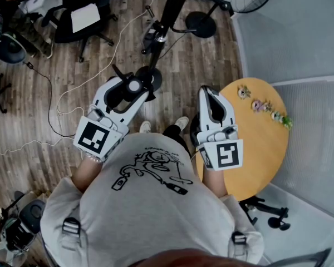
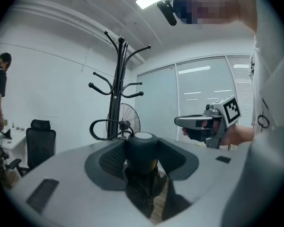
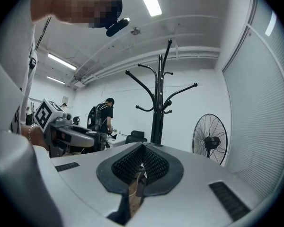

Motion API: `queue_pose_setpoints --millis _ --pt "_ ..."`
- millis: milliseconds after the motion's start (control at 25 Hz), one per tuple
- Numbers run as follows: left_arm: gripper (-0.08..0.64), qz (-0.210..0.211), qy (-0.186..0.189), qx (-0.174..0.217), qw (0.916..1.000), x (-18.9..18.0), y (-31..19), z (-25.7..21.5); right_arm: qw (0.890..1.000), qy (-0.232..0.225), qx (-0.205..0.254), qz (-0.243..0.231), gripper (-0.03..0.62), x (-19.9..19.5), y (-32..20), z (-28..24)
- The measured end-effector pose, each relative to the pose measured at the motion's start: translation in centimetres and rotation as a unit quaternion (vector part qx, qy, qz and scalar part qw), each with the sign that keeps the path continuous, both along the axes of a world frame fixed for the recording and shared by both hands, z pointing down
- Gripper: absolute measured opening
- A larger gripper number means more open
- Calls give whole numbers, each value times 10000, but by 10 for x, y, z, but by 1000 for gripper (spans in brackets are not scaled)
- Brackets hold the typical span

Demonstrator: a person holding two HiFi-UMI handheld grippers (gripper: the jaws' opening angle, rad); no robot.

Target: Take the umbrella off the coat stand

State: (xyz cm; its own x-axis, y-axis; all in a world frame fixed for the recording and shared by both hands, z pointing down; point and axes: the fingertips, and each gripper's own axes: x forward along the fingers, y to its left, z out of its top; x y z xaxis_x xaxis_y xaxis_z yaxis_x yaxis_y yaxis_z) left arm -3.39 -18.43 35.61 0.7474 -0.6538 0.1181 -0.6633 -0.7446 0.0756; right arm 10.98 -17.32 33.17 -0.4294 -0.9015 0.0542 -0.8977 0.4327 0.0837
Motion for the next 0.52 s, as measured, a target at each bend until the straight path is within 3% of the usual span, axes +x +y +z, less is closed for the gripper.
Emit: queue_pose_setpoints --millis 520 --pt "203 15 -39 -48 10000 6 0 5 10000 -25 9 16 14 5 0 -2"
